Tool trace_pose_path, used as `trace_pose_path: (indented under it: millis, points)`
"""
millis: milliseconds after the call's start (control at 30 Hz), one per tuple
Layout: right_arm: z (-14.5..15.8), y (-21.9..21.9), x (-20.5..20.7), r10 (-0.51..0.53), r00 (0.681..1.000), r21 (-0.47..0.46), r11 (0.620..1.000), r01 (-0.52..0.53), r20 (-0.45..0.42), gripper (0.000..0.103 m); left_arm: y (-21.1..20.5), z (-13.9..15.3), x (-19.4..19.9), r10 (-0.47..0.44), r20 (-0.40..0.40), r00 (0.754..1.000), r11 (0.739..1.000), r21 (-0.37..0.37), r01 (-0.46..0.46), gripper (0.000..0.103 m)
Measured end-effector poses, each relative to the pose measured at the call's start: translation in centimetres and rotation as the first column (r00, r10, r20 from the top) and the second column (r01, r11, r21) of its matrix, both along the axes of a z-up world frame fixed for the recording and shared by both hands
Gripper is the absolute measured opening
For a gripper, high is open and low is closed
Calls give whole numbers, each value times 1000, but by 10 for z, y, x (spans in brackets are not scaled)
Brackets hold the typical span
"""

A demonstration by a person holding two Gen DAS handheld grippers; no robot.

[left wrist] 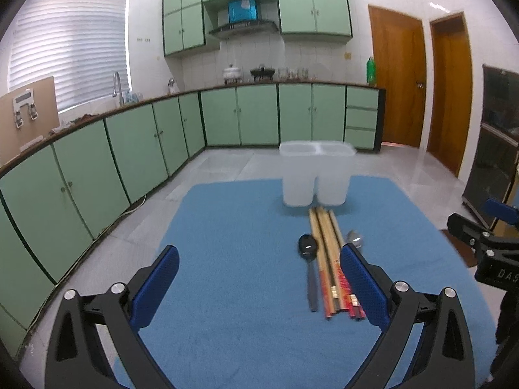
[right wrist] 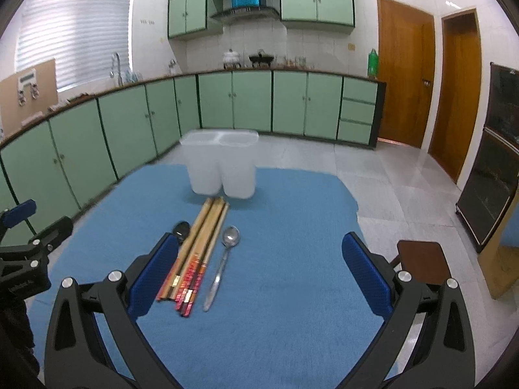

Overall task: Organize utensils
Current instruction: 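Move the right tool down over the metal spoon and close on it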

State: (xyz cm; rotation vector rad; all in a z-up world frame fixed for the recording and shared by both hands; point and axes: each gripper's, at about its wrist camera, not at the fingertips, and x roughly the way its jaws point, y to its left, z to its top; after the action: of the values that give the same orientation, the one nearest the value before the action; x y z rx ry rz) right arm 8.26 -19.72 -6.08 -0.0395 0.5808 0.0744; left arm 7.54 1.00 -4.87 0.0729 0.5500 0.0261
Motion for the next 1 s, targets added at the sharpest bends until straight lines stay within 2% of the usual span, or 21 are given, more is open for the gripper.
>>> trace_pose_path:
  millis: [267,400,567,700,900,1000]
  points:
    - [-55,6,76,-15,985,36,999,21,-174,98,12,-47,56,21,-144,989,1000,4,-20,97]
    - [-75,19,108,0,974,30,1000,7,-225,93,20,-66,77,31,-209,977,999,-3,-33,97]
    - [-95,30,138,15,958,52,999,0,-288,78,20,-83,95,30,-247,968,999,-4,-32,97]
    - [-105,34,151,12,944,59,998,8,-330,73,20,-88,100,24,-259,965,1000,-11,-28,97]
    - [-112,37,157,11,938,64,998,12,-348,67,16,-93,115,15,-273,962,1000,-14,-20,97]
    - [-114,38,160,6,938,57,998,14,-345,56,17,-96,121,13,-279,960,1000,-21,-19,97]
